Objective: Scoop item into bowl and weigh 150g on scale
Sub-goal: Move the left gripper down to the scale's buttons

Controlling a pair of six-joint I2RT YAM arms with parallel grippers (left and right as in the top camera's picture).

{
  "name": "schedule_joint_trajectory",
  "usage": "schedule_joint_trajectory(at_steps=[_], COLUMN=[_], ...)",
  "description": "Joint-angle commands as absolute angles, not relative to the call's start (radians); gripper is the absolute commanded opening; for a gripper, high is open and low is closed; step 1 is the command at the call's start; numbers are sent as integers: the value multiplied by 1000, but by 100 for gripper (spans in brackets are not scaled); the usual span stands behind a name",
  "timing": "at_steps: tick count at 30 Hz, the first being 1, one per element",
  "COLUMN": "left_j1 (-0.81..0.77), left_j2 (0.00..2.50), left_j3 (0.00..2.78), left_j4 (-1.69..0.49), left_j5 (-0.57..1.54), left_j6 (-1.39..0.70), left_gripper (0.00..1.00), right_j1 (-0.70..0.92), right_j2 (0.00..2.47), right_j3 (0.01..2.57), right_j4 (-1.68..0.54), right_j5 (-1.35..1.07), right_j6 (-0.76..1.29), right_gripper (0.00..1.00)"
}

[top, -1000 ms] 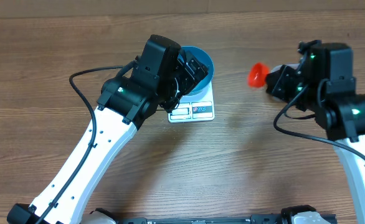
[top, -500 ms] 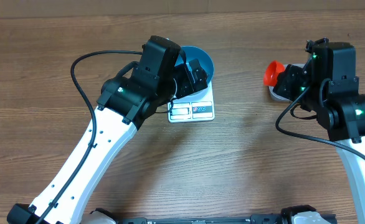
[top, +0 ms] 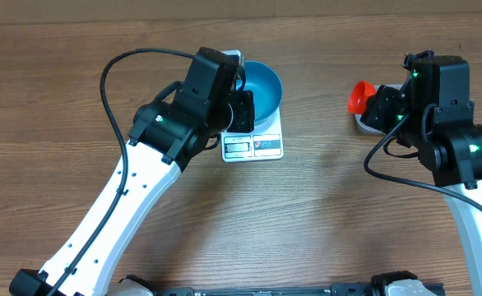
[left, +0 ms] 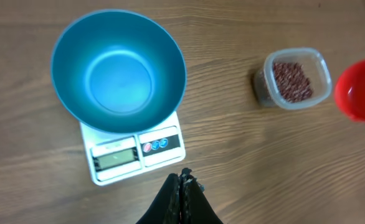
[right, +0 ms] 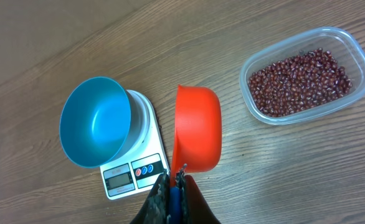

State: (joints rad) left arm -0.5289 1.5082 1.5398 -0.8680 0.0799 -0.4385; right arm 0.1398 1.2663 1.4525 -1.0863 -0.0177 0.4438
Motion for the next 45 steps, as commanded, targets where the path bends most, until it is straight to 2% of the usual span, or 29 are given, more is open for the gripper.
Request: schedule_joint_trajectory(at_steps=[1, 10, 20, 30, 45], left_j1=[-532, -556, -657, -656, -654], left_j2=[1517, 1517, 1519, 1689, 1802], left_j3=[1549, 1351, 1123, 1102, 1102], left_j4=[-867, -738, -458, -388, -314], left_j5=[-4, -45, -56, -59, -108], left_j6=[-275, -141, -74, -74, -39], left_gripper=[4, 4, 4, 4, 4], right_j1=[143, 143, 143, 143, 143], right_j2=[1259, 1259, 1273, 1323, 1325], right_j3=[1473, 1472, 1472, 1472, 1472], right_j4=[-1085, -1083, -1087, -1089, -1106], right_j5=[-1, -1, -1, -1, 11], right_j6=[440, 440, 440, 440, 440], right_gripper=[4, 4, 4, 4, 4])
